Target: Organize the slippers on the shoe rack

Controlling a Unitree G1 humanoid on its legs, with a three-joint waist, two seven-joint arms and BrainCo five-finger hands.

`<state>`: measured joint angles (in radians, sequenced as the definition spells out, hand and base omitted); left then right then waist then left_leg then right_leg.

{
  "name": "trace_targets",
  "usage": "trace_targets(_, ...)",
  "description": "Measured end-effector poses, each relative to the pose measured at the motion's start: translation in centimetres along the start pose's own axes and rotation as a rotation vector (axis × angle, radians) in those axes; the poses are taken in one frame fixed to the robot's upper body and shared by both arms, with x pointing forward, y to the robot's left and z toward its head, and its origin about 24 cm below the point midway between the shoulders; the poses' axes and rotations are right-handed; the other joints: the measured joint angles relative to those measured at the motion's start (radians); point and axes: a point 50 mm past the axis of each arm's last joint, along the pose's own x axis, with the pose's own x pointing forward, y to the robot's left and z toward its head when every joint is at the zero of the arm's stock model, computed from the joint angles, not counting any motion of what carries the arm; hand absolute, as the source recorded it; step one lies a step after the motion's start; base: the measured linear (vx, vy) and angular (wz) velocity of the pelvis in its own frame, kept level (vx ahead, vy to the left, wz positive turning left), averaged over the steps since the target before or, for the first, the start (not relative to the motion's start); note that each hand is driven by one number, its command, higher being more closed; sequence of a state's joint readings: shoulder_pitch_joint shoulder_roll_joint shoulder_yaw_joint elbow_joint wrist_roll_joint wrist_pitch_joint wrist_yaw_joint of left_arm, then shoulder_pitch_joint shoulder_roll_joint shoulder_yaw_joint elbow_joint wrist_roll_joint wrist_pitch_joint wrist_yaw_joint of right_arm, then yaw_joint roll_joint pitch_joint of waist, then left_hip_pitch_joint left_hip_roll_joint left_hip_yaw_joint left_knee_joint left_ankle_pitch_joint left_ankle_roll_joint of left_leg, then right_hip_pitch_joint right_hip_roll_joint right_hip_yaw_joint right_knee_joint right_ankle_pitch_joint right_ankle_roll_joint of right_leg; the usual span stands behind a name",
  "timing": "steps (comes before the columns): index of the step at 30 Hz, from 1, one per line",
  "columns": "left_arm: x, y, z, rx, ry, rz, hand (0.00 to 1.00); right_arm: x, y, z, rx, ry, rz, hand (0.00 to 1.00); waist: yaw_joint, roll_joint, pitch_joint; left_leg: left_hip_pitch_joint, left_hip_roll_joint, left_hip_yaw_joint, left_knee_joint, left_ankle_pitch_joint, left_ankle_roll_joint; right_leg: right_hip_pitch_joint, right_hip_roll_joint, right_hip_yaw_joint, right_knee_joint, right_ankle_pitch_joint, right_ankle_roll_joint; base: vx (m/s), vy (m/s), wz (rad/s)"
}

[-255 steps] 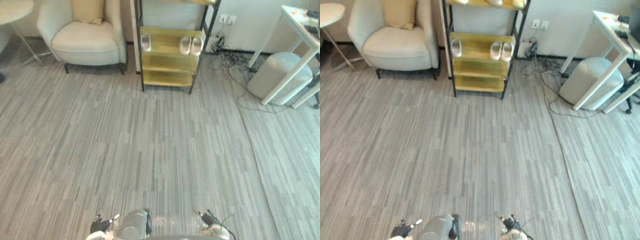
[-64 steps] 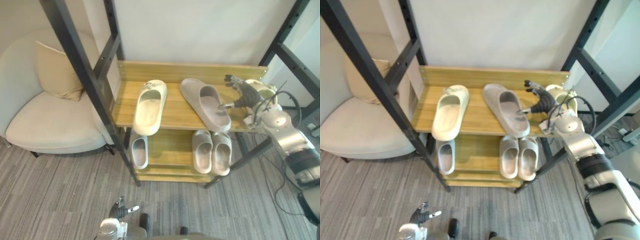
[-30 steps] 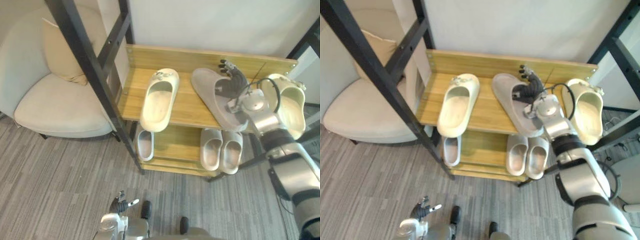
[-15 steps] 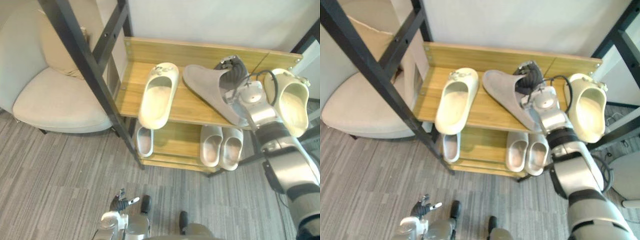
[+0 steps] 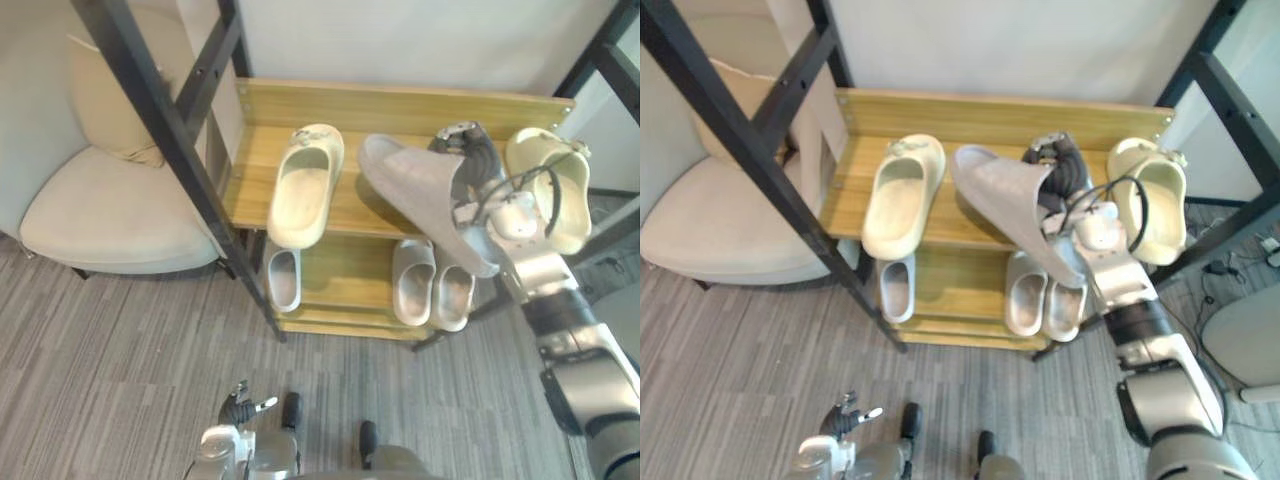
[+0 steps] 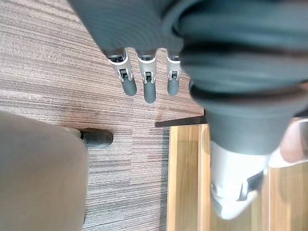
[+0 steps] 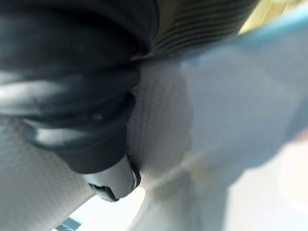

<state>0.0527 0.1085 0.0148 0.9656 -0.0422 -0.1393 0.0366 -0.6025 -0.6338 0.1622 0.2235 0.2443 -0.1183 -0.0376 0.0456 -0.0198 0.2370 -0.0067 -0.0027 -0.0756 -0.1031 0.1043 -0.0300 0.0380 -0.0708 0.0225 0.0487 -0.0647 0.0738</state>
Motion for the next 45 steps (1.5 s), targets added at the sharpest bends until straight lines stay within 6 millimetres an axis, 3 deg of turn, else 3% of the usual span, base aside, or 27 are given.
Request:
trace_targets(9,-0.3,0.1,-1.1,0.004,0.047,0.001,0.0,-5.0,-0.2,0.5,0.08,-0.071,-0.014,1.0,-0.018,-0.011,-0.052,0.008,-0.008,0.003,0.001,0.001,0.004,0.008,-0.008,0.004,-0.004,-0.001,0.003,0.0,0.0,-0.01)
trace_targets(13,-0.5,0.2,-1.6,0.003,0.061,0.001,0.0,-8.2,1.7,-0.6,0.193,-0.033,-0.025,1.0,-0.026,-0.013,-0.07,0.031,-0.01,0.003,0.001,-0.004,0.005,0.032,-0.011,0.002,-0.01,-0.004,0.005,0.0,0.0,0.0)
trace_targets(19,-0.8,0.0,-2.6,0.03,0.101,-0.022,0.0,-14.0,5.2,-3.3,0.356,0.145,-0.016,1.0,-0.046,0.007,-0.108,0.044,-0.011,0.012,0.0,-0.017,0.005,0.034,-0.017,0.006,0.0,-0.023,0.002,-0.01,-0.002,-0.03)
trace_targets(22,-0.8,-0.1,-2.7,0.038,0.104,-0.027,0.0,-16.0,7.3,-4.3,0.417,0.236,0.012,1.0,-0.045,0.015,-0.112,0.053,-0.007,0.017,0.001,-0.018,0.005,0.039,-0.015,0.009,0.007,-0.025,0.001,0.0,-0.008,-0.02)
trace_targets(24,-0.8,-0.2,-2.5,0.034,0.094,-0.028,0.0,-16.4,8.6,-4.6,0.446,0.263,0.039,1.0,-0.043,0.013,-0.1,0.04,-0.007,0.028,0.038,-0.037,0.003,0.016,-0.017,0.013,0.061,-0.049,-0.006,-0.03,-0.017,-0.1)
trace_targets(27,-0.5,-0.5,-1.3,0.026,0.045,-0.032,0.0,-16.3,10.1,-4.2,0.457,0.259,0.086,1.0,-0.037,0.016,-0.062,-0.092,-0.012,0.04,0.259,-0.121,0.003,-0.094,-0.018,0.027,0.23,-0.105,-0.008,-0.1,-0.038,-0.06)
trace_targets(28,-0.2,-0.8,-0.4,0.009,0.014,-0.037,0.0,-16.1,10.2,-4.1,0.458,0.252,0.083,1.0,-0.036,0.028,-0.032,-0.172,-0.006,0.037,0.388,-0.166,0.0,-0.148,-0.007,0.022,0.312,-0.133,-0.011,-0.14,-0.053,0.09)
trace_targets(32,0.5,-1.8,1.9,-0.037,-0.052,-0.057,0.0,-15.0,10.0,-3.7,0.415,0.216,0.07,1.0,-0.025,0.052,0.028,-0.359,0.007,0.023,0.601,-0.251,-0.015,-0.32,0.008,0.008,0.516,-0.213,-0.029,-0.2,-0.029,0.1)
trace_targets(39,1.1,-2.0,6.1,-0.116,-0.2,-0.058,0.0,-11.6,9.1,-2.0,0.357,0.091,-0.007,1.0,0.014,0.053,0.113,-0.586,0.005,0.008,0.764,-0.252,-0.031,-0.552,-0.008,-0.021,0.744,-0.269,-0.04,-0.19,-0.026,0.14)
trace_targets(42,1.3,-1.7,8.6,-0.176,-0.28,-0.036,0.0,-9.8,7.9,-0.9,0.332,0.019,-0.073,1.0,0.023,0.056,0.155,-0.707,0.004,-0.016,0.878,-0.272,-0.038,-0.657,-0.008,-0.04,0.848,-0.294,-0.041,-0.16,0.006,0.14)
trace_targets(45,1.5,-1.2,11.6,-0.193,-0.371,-0.02,0.0,-8.1,6.2,0.1,0.281,-0.048,-0.161,1.0,0.053,0.048,0.204,-0.808,-0.001,-0.02,0.95,-0.276,-0.041,-0.762,-0.011,-0.045,0.935,-0.305,-0.044,-0.21,0.018,0.06)
